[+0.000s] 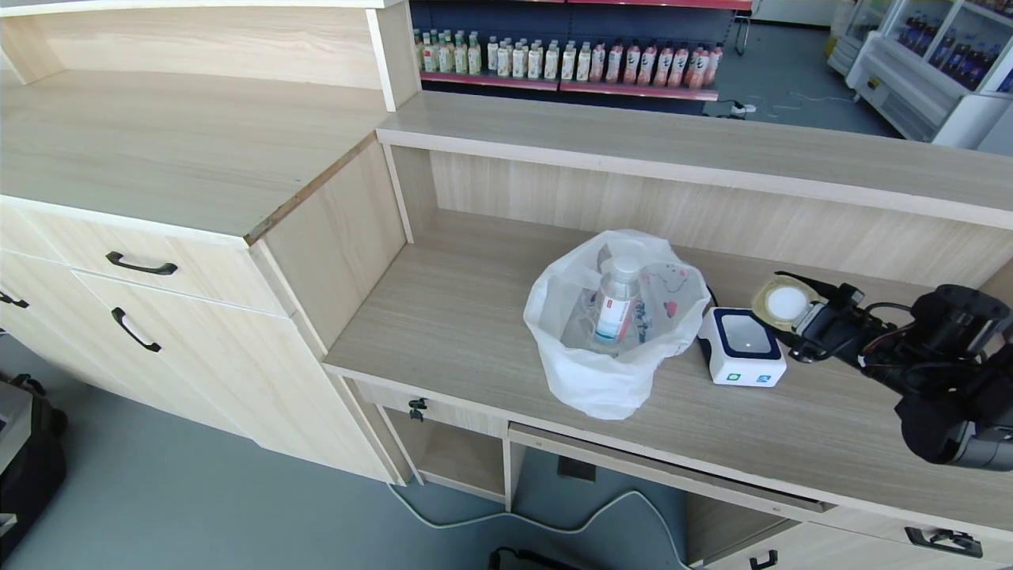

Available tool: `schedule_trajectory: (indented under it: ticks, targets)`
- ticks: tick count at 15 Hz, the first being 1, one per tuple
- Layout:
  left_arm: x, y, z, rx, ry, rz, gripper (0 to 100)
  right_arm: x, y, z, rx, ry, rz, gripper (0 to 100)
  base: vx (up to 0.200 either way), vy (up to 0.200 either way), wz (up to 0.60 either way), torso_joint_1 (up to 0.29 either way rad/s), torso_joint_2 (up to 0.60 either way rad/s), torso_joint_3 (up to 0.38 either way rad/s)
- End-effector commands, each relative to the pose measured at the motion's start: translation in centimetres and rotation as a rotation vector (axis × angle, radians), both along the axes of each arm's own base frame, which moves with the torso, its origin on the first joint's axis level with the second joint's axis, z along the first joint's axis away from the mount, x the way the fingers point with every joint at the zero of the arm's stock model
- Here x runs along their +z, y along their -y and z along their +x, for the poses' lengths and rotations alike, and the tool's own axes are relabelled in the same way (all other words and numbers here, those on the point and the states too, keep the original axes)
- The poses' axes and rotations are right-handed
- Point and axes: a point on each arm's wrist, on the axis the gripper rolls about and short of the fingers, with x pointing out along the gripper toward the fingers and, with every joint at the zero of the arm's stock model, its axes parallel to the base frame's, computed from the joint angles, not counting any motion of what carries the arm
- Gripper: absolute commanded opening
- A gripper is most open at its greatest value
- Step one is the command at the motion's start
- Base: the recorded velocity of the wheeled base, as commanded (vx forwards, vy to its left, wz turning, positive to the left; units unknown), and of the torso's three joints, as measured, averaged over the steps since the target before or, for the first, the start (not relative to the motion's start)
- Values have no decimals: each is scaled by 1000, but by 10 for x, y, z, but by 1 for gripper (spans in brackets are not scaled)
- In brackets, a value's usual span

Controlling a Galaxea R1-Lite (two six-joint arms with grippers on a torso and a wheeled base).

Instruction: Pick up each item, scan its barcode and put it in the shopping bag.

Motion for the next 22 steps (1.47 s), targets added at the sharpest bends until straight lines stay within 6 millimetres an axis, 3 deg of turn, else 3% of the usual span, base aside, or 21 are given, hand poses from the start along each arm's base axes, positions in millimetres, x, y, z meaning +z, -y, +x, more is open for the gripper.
schedule_trajectory:
  ticks: [1, 7, 13, 22]
  targets:
    - [0, 0, 0, 0, 1, 0, 100, -5, -4, 4, 14, -4, 0, 0, 0, 0, 0, 0, 0, 0]
    - [0, 0, 0, 0, 1, 0, 100, -12, -18, 13, 54, -5, 1, 0, 0, 0, 0, 0, 0, 0]
    - [0, 0, 0, 0, 1, 0, 100, -13, -17, 25, 54, 27, -3, 0, 0, 0, 0, 0, 0, 0]
    - [0, 0, 0, 0, 1, -1, 100, -17, -19, 25, 60, 17, -4, 0, 0, 0, 0, 0, 0, 0]
